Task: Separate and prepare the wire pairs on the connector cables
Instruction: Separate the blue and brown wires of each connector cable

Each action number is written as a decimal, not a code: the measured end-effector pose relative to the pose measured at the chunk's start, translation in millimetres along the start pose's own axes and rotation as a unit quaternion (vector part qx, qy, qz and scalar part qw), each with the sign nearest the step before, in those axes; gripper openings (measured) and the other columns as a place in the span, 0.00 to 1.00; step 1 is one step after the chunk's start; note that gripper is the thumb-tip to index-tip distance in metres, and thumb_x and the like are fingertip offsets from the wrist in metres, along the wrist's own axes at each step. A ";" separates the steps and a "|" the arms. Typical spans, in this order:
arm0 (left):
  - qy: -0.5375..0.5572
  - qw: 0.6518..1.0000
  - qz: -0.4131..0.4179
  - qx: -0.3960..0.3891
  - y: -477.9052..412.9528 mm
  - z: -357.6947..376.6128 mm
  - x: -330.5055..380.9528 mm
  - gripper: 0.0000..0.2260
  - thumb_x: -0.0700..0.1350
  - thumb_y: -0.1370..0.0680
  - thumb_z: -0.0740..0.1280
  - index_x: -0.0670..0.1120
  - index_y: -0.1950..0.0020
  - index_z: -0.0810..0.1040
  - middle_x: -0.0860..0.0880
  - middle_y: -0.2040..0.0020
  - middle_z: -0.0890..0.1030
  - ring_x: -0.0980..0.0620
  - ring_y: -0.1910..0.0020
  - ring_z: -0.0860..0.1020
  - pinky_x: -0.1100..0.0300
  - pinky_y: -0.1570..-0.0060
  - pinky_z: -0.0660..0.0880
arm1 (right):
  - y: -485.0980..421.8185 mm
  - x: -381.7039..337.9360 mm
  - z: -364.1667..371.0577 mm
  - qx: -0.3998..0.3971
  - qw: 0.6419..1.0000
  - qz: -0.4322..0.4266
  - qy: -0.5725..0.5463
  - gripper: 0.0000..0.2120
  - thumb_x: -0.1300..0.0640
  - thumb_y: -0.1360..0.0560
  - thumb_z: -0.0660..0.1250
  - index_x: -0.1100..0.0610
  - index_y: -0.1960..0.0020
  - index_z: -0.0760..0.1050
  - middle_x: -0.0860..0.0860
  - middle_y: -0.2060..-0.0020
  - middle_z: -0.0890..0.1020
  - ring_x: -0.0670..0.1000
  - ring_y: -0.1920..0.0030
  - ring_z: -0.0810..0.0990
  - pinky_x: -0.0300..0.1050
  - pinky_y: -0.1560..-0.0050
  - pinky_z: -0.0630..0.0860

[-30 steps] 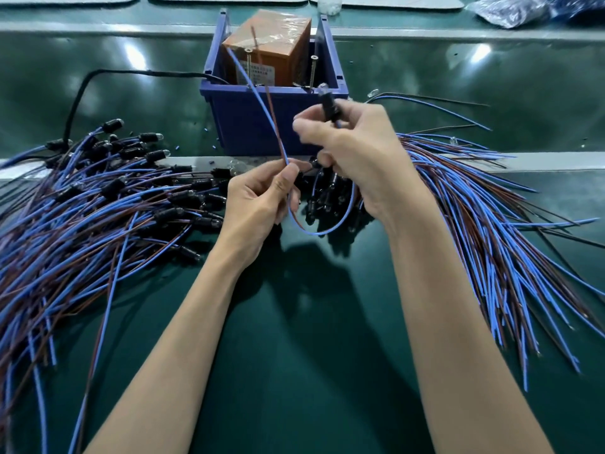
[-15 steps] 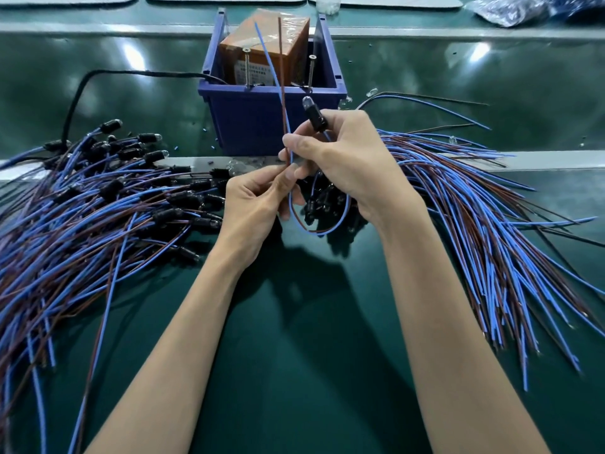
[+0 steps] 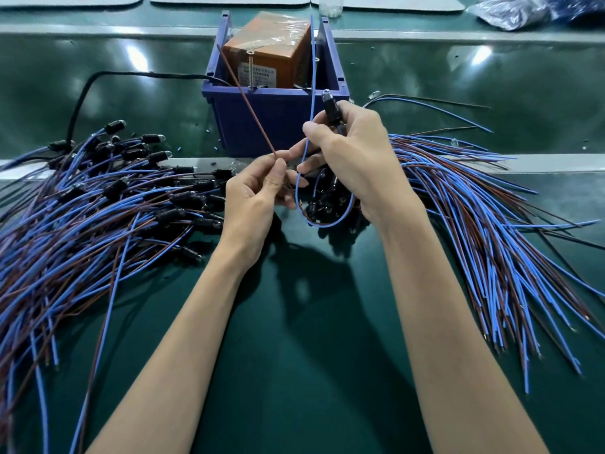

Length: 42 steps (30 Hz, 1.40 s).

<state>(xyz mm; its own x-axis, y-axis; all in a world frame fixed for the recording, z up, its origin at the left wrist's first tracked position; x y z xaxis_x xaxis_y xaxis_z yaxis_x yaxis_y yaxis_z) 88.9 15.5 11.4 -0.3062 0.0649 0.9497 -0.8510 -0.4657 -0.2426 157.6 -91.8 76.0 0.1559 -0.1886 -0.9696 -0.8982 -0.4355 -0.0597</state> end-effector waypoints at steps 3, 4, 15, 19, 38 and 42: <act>-0.013 1.000 -0.005 0.019 -0.7 -3.0 -0.5 0.07 0.42 0.20 0.62 0.51 0.47 0.79 0.53 0.63 0.83 0.56 0.66 0.78 0.65 0.66 0.75 | 0.6 -1.4 -0.5 0.007 1.000 0.000 -0.020 0.09 0.61 0.23 0.62 0.55 0.61 0.69 0.52 0.69 0.84 0.50 0.74 0.82 0.44 0.67 0.77; -0.011 1.000 -0.009 0.027 -0.9 -4.0 -1.0 0.06 0.42 0.20 0.63 0.49 0.47 0.78 0.53 0.64 0.83 0.55 0.67 0.77 0.64 0.66 0.75 | 0.8 -1.8 -0.6 0.007 1.000 0.001 -0.028 0.09 0.61 0.23 0.62 0.55 0.61 0.69 0.51 0.70 0.84 0.51 0.74 0.82 0.42 0.69 0.76; -0.007 0.996 -0.001 0.090 -2.5 -10.6 2.8 0.03 0.40 0.19 0.62 0.47 0.49 0.74 0.52 0.70 0.81 0.57 0.78 0.71 0.68 0.74 0.69 | 0.0 -1.7 -9.7 0.065 0.996 0.002 -0.055 0.08 0.63 0.22 0.56 0.57 0.58 0.71 0.50 0.74 0.83 0.52 0.74 0.82 0.46 0.62 0.79; -0.015 0.997 -0.021 0.069 -3.1 -7.3 0.7 0.03 0.40 0.19 0.62 0.46 0.49 0.75 0.52 0.71 0.79 0.57 0.79 0.68 0.68 0.74 0.68 | -0.2 1.7 -13.6 0.073 0.997 0.018 -0.021 0.09 0.63 0.23 0.56 0.57 0.59 0.72 0.47 0.77 0.81 0.48 0.75 0.82 0.37 0.65 0.77; -0.048 0.998 -0.035 0.035 -1.7 -1.4 -1.0 0.05 0.40 0.20 0.63 0.46 0.48 0.79 0.54 0.74 0.75 0.58 0.76 0.68 0.68 0.76 0.64 | -6.7 5.3 -3.4 0.018 0.997 -0.006 0.076 0.08 0.59 0.23 0.60 0.51 0.60 0.74 0.43 0.80 0.76 0.39 0.76 0.71 0.41 0.62 0.68; -0.054 0.998 -0.033 0.031 -0.8 0.2 -1.1 0.06 0.40 0.20 0.63 0.46 0.48 0.80 0.54 0.74 0.75 0.60 0.76 0.68 0.69 0.76 0.64 | -6.1 4.0 -2.0 0.012 0.997 -0.017 0.074 0.09 0.60 0.23 0.60 0.51 0.60 0.74 0.43 0.80 0.76 0.44 0.68 0.75 0.43 0.59 0.69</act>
<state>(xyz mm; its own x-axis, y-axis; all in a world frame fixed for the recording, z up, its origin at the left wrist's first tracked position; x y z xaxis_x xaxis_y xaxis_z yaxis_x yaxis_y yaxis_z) 90.0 15.6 10.6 -0.2002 0.0029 0.9798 -0.8389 -0.5172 -0.1698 164.5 -91.7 73.0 0.2433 -0.3021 -0.9217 -0.9007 -0.4230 -0.0991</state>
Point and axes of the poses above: each hand's wrist, its own y-axis away from the middle knuckle, its own z-axis out of the palm, x = y × z, the point moved 6 cm from there along -y, towards the middle knuckle
